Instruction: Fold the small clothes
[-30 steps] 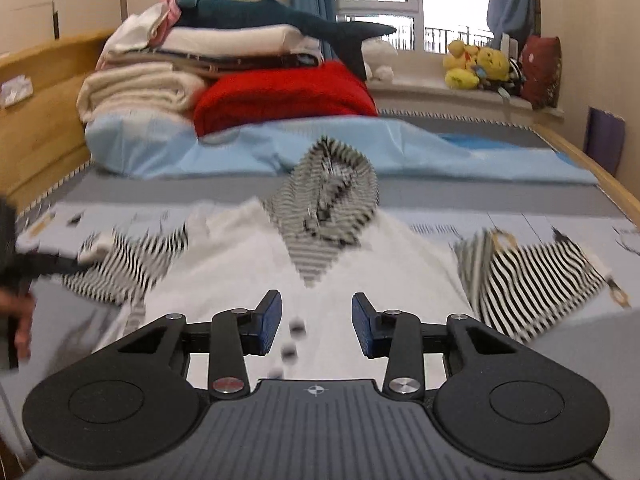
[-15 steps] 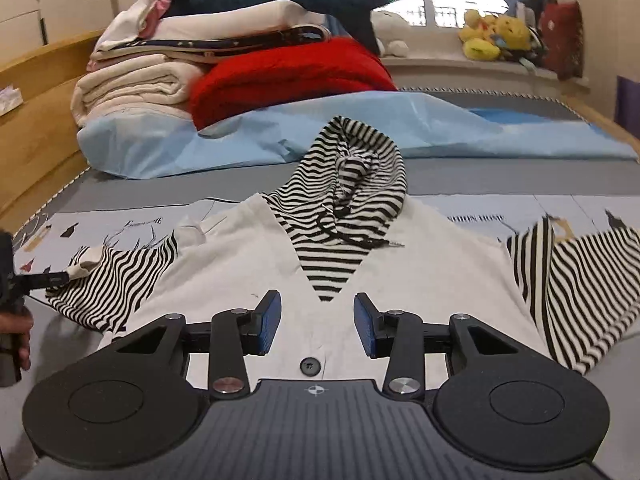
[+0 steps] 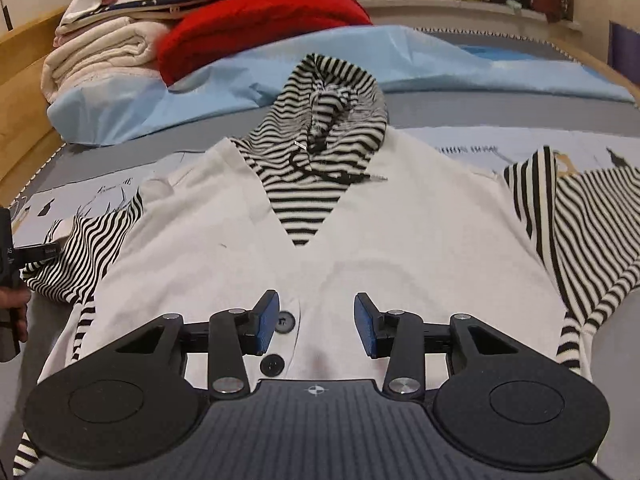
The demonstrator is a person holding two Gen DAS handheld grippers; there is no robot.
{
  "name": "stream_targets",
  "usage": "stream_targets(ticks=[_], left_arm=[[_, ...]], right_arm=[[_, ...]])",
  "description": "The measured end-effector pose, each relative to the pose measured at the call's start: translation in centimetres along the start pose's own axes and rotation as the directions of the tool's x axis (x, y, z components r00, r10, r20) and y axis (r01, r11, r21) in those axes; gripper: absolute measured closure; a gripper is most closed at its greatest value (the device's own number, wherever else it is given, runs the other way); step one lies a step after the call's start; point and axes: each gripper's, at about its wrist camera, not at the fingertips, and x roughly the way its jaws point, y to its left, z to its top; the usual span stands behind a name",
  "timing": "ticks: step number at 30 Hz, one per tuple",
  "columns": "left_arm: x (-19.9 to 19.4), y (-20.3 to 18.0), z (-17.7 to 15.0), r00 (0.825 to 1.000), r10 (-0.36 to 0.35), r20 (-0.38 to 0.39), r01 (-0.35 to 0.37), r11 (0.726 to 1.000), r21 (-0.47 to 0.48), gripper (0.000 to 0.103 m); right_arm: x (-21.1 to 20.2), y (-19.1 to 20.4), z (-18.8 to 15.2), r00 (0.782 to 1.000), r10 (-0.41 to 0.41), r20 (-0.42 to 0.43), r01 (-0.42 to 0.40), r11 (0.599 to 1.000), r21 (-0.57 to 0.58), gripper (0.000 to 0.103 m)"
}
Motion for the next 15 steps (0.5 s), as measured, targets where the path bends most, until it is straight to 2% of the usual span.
stream_targets(ticks=[6, 9, 10, 12, 13, 15], left_arm=[[-3.9, 0.5, 1.6, 0.999, -0.024, 0.040, 0.027, 0.998, -0.062, 0.100], [-7.5, 1.2, 2.6, 0.993, -0.105, 0.049, 0.112, 0.980, -0.164, 0.100], [-9.0, 1.3, 3.0, 0.989, -0.140, 0.057, 0.148, 0.969, -0.196, 0.100], [-12.1, 1.0, 3.6, 0.972, -0.222, 0.075, 0.234, 0.942, -0.241, 0.100], [-13.8, 0.6, 3.9, 0.958, -0.275, 0.080, 0.286, 0.922, -0.259, 0.100], [-17.1, -0.8, 4.0, 0.919, -0.385, 0.084, 0.392, 0.871, -0.296, 0.100]], right_arm=[[-0.2, -0.3, 0.1, 1.000, 0.006, -0.025, -0.006, 1.000, -0.002, 0.060], [-0.8, -0.3, 0.2, 1.000, 0.023, -0.011, -0.023, 1.000, 0.002, 0.066], [-1.0, -0.4, 0.3, 1.000, 0.029, -0.003, -0.029, 1.000, 0.003, 0.072], [-1.4, -0.6, 0.5, 0.999, 0.036, 0.008, -0.037, 0.999, 0.013, 0.077], [-1.6, -0.8, 0.6, 0.999, 0.039, 0.011, -0.039, 0.999, 0.024, 0.080], [-1.9, -1.4, 0.9, 0.999, 0.046, 0.016, -0.047, 0.997, 0.054, 0.086]])
